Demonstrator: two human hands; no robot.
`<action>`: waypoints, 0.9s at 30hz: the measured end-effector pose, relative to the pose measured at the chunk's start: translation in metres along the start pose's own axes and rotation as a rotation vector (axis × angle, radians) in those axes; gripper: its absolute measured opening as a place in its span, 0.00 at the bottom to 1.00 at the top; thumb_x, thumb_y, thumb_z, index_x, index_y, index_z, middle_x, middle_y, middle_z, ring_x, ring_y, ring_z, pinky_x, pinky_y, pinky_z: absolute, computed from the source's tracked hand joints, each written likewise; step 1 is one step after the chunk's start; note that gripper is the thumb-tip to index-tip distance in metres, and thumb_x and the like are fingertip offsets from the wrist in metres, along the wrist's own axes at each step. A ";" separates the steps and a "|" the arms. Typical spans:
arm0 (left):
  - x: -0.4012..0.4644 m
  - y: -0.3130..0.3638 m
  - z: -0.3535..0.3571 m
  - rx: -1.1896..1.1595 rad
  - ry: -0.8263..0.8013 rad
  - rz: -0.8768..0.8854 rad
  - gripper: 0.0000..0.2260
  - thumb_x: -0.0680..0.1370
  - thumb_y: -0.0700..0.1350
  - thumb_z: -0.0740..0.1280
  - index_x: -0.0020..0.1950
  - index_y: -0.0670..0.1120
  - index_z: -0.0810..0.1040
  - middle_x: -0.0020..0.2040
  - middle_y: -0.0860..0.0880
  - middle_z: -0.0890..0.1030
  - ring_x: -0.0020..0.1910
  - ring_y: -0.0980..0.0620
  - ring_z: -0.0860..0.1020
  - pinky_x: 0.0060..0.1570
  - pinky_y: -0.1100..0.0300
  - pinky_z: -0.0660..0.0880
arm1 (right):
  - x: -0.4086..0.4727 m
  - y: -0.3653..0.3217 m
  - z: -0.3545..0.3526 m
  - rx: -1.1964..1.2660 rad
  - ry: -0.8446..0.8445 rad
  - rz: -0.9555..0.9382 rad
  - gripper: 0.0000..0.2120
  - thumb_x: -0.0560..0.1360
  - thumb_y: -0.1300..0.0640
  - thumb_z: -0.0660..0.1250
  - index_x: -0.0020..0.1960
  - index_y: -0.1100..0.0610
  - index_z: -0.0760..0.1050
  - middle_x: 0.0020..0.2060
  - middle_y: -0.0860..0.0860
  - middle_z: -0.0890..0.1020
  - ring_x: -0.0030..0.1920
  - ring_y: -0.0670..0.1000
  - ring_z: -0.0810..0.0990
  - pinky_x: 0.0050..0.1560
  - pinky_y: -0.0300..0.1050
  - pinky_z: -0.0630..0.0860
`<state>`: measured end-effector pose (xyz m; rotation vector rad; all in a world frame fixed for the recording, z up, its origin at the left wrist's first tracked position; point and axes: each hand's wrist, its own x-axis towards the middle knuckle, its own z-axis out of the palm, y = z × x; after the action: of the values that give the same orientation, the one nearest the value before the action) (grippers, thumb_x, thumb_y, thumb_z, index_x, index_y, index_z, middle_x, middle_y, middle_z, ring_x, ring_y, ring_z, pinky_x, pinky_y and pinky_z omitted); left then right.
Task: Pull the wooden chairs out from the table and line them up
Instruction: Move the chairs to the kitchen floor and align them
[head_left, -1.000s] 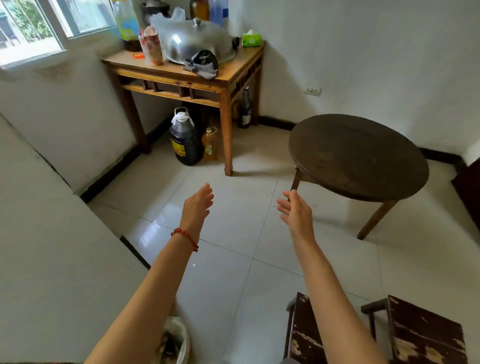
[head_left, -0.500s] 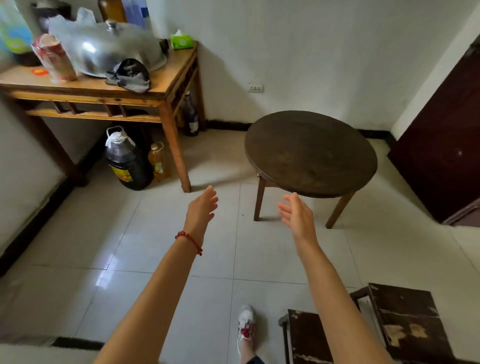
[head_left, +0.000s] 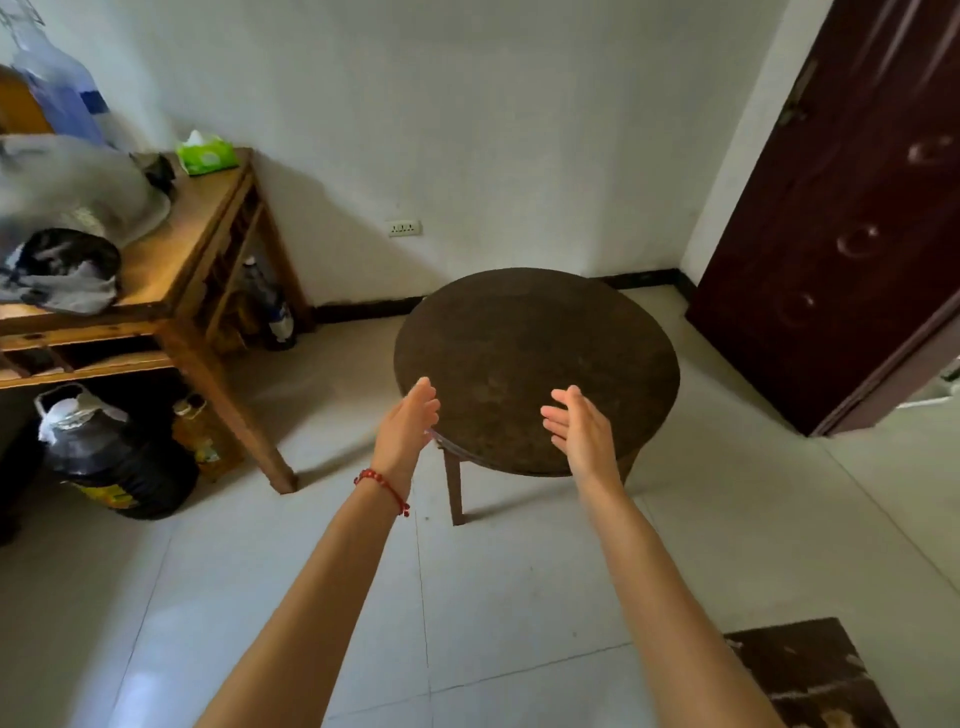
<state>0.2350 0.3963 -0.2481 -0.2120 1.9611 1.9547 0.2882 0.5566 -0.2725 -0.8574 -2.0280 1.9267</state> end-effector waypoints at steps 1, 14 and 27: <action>0.011 0.006 0.011 0.003 -0.028 -0.005 0.19 0.79 0.55 0.54 0.61 0.45 0.73 0.55 0.49 0.74 0.56 0.52 0.73 0.60 0.58 0.69 | 0.011 -0.002 -0.006 0.013 0.018 -0.001 0.20 0.80 0.46 0.50 0.63 0.55 0.71 0.62 0.54 0.76 0.61 0.53 0.75 0.60 0.45 0.69; 0.172 0.041 0.198 0.226 -0.493 -0.038 0.23 0.79 0.54 0.55 0.68 0.42 0.68 0.67 0.44 0.72 0.66 0.46 0.70 0.67 0.52 0.65 | 0.152 -0.003 -0.112 0.215 0.473 0.107 0.21 0.81 0.49 0.49 0.65 0.58 0.69 0.62 0.58 0.76 0.61 0.55 0.75 0.60 0.46 0.68; 0.193 0.042 0.398 0.522 -0.986 -0.070 0.21 0.80 0.51 0.54 0.67 0.40 0.69 0.65 0.42 0.73 0.66 0.46 0.70 0.67 0.52 0.65 | 0.167 0.009 -0.209 0.385 1.066 0.181 0.19 0.79 0.47 0.52 0.60 0.56 0.73 0.53 0.53 0.78 0.53 0.51 0.76 0.58 0.46 0.70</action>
<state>0.1004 0.8198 -0.2678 0.6760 1.6132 1.0643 0.2668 0.8221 -0.2948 -1.5291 -0.9467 1.3381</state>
